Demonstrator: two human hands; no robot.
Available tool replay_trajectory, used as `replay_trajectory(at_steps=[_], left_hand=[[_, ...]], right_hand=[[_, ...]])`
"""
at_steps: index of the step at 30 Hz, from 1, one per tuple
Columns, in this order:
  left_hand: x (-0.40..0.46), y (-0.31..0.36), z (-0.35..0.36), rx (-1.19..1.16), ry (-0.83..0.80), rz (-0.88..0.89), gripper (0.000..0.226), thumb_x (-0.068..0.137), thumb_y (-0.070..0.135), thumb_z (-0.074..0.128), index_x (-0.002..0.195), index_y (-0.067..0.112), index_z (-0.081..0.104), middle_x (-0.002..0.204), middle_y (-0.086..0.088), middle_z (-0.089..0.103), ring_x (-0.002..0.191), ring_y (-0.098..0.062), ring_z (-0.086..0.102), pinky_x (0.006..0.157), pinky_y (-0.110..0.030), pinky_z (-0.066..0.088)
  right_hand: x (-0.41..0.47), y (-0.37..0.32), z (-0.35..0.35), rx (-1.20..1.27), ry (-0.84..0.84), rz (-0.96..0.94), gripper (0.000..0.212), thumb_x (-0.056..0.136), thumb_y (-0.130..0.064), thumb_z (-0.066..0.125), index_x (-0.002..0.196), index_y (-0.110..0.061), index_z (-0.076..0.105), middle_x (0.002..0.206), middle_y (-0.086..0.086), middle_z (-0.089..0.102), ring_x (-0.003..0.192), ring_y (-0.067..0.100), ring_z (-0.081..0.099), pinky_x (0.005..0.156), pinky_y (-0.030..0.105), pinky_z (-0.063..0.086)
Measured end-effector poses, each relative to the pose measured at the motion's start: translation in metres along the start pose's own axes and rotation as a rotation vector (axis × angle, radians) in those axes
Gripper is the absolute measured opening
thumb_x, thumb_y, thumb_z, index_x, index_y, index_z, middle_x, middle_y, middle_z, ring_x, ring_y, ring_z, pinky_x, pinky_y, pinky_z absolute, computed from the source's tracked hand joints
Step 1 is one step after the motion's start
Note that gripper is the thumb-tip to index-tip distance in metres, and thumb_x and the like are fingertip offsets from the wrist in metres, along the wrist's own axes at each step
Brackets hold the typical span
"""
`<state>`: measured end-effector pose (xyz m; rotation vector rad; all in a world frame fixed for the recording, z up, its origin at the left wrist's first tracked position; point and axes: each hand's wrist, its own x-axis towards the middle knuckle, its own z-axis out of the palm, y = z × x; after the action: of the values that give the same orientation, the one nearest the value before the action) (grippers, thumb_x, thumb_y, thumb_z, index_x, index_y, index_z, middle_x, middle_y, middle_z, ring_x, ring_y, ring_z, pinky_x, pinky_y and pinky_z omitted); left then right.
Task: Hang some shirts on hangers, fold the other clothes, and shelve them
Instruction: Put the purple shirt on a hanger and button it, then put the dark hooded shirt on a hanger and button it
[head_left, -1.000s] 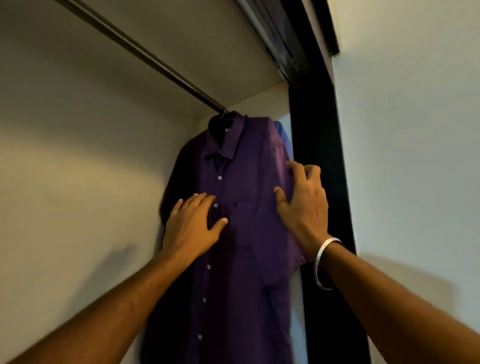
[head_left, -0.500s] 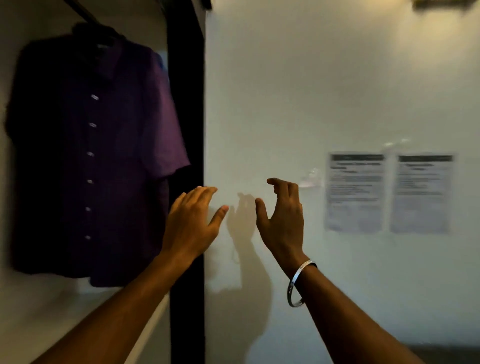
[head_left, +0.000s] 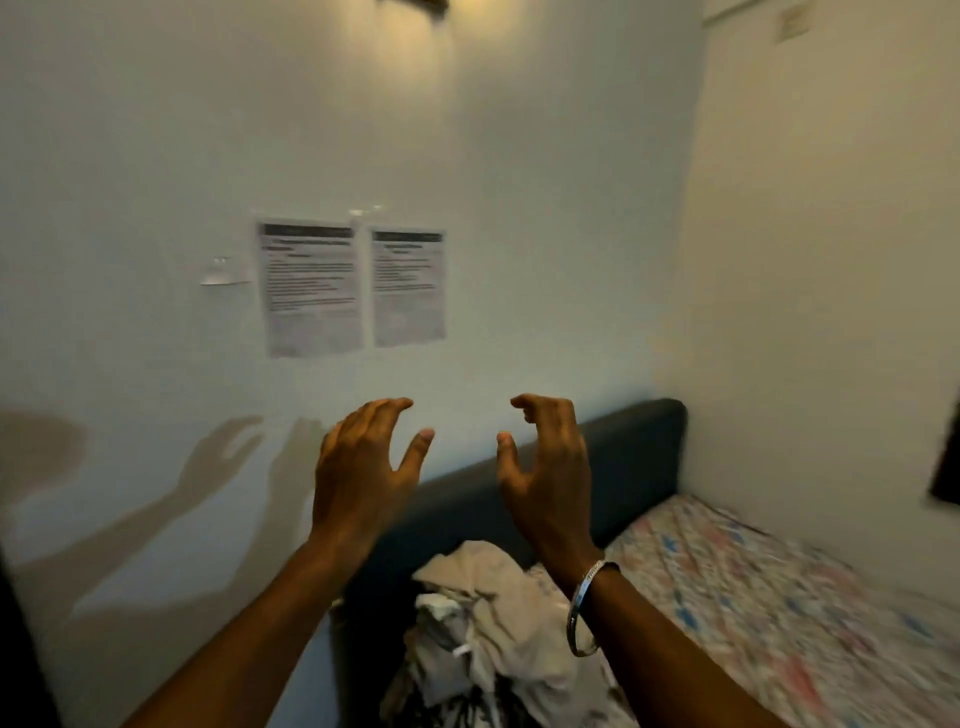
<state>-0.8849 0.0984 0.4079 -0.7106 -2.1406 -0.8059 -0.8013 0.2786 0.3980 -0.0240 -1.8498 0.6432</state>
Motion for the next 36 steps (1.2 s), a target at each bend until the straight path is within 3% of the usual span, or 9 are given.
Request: replay_trajectory(at_steps=[7, 11, 14, 19, 21, 26, 30, 36], left_hand=[[-0.040, 0.200, 0.091, -0.310, -0.170, 0.262, 0.050, 0.094, 0.052, 0.063, 0.135, 0.024, 0.059, 0.130, 0.001, 0.065, 0.118, -0.021, 0.061, 0.101, -0.038, 0.048], [-0.081, 0.301, 0.112, -0.500, -0.250, 0.379, 0.052, 0.092, 0.046, 0.068, 0.137, 0.021, 0.058, 0.133, -0.002, 0.064, 0.122, -0.024, 0.059, 0.107, -0.044, 0.047], [-0.130, 0.368, 0.119, -0.640, -0.288, 0.487, 0.046, 0.097, 0.047, 0.058, 0.136, 0.022, 0.058, 0.130, -0.001, 0.065, 0.118, -0.024, 0.061, 0.103, -0.041, 0.046], [-0.244, 0.442, 0.123, -0.802, -0.426, 0.673, 0.047, 0.096, 0.047, 0.052, 0.133, 0.019, 0.060, 0.127, -0.003, 0.066, 0.115, -0.025, 0.062, 0.097, -0.042, 0.049], [-0.264, 0.451, 0.121, -0.814, -0.470, 0.689, 0.044, 0.095, 0.043, 0.055, 0.131, 0.017, 0.062, 0.126, -0.005, 0.067, 0.115, -0.028, 0.062, 0.096, -0.044, 0.048], [-0.370, 0.499, 0.118, -0.905, -0.649, 0.837, 0.031, 0.094, 0.027, 0.069, 0.123, 0.015, 0.066, 0.123, -0.007, 0.069, 0.112, -0.030, 0.064, 0.093, -0.042, 0.049], [-0.438, 0.551, 0.131, -0.940, -0.788, 0.881, 0.029, 0.092, 0.024, 0.070, 0.120, 0.019, 0.066, 0.120, -0.003, 0.068, 0.110, -0.027, 0.064, 0.092, -0.043, 0.051], [-0.541, 0.647, 0.180, -0.961, -0.983, 0.835, 0.031, 0.090, 0.015, 0.072, 0.120, 0.019, 0.067, 0.119, -0.001, 0.068, 0.105, -0.023, 0.066, 0.089, -0.038, 0.055]], right_hand=[[-0.051, 0.072, -0.203, -0.345, 0.150, 0.152, 0.030, 0.092, -0.023, 0.065, 0.121, -0.026, 0.056, 0.117, -0.008, 0.050, 0.103, 0.011, 0.058, 0.082, 0.035, 0.054], [-0.099, 0.081, -0.305, -0.561, 0.258, 0.253, 0.033, 0.090, -0.021, 0.064, 0.121, -0.028, 0.054, 0.116, -0.010, 0.049, 0.104, 0.010, 0.057, 0.083, 0.035, 0.053], [-0.146, 0.071, -0.368, -0.697, 0.313, 0.331, 0.031, 0.092, -0.022, 0.063, 0.121, -0.027, 0.053, 0.115, -0.010, 0.050, 0.104, 0.010, 0.056, 0.083, 0.035, 0.054], [-0.248, 0.043, -0.455, -0.894, 0.420, 0.493, 0.030, 0.092, -0.020, 0.063, 0.120, -0.027, 0.054, 0.114, -0.011, 0.049, 0.102, 0.011, 0.056, 0.082, 0.035, 0.053], [-0.267, 0.031, -0.472, -0.890, 0.466, 0.481, 0.029, 0.091, -0.018, 0.063, 0.118, -0.024, 0.056, 0.112, -0.009, 0.048, 0.101, 0.012, 0.056, 0.082, 0.034, 0.052], [-0.378, 0.006, -0.541, -1.002, 0.599, 0.712, 0.027, 0.091, -0.017, 0.062, 0.115, -0.024, 0.055, 0.108, -0.005, 0.049, 0.092, 0.017, 0.056, 0.077, 0.040, 0.052], [-0.443, 0.018, -0.595, -1.071, 0.642, 0.842, 0.023, 0.092, -0.020, 0.064, 0.113, -0.025, 0.056, 0.109, -0.003, 0.052, 0.092, 0.018, 0.058, 0.076, 0.039, 0.054], [-0.514, 0.078, -0.685, -1.082, 0.628, 1.037, 0.025, 0.090, -0.019, 0.066, 0.111, -0.029, 0.058, 0.108, -0.010, 0.051, 0.092, 0.007, 0.057, 0.075, 0.025, 0.054]])
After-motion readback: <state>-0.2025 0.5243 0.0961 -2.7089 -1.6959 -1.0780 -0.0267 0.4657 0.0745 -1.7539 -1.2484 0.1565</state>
